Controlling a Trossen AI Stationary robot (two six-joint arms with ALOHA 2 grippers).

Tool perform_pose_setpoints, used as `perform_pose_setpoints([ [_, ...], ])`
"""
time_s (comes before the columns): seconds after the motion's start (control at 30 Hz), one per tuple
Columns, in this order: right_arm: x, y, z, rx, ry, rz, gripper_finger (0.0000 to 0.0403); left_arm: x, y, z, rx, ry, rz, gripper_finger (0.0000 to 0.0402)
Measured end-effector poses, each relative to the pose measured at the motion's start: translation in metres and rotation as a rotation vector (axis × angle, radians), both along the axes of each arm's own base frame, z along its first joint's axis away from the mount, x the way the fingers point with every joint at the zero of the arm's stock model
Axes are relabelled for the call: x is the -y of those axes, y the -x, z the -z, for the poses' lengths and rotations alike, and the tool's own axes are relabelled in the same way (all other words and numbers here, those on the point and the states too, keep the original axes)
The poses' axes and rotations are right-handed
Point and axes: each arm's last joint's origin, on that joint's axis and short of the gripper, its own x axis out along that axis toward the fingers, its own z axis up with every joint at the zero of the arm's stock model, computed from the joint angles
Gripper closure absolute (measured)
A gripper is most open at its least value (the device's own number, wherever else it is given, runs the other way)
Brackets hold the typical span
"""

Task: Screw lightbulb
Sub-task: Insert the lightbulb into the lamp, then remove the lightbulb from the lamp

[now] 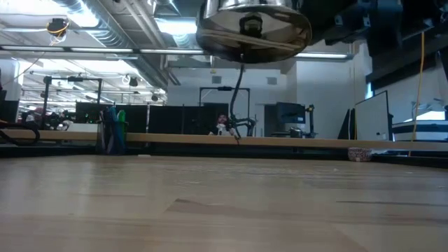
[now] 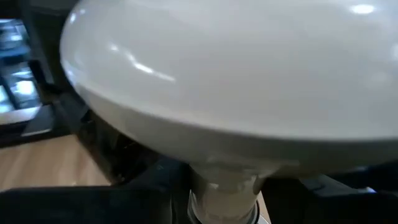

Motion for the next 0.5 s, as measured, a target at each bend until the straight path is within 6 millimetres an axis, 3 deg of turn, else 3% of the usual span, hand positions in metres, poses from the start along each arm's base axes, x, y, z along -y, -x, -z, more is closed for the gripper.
perform_pose_setpoints([
  [0.17,-0.002,-0.005,-0.003,-0.041,0.015,0.005,0.0227,-0.004,-0.001,0.001,-0.024,0.040,0.026,0.0260],
  [0.37,-0.001,-0.006,-0.004,-0.038,0.025,0.064,0.0227,-0.011,-0.001,0.005,-0.082,0.086,-0.009,0.0158],
  [0.5,0.000,-0.006,-0.003,-0.057,0.035,0.086,0.0227,-0.012,0.003,0.001,-0.108,0.105,-0.020,0.0121],
])
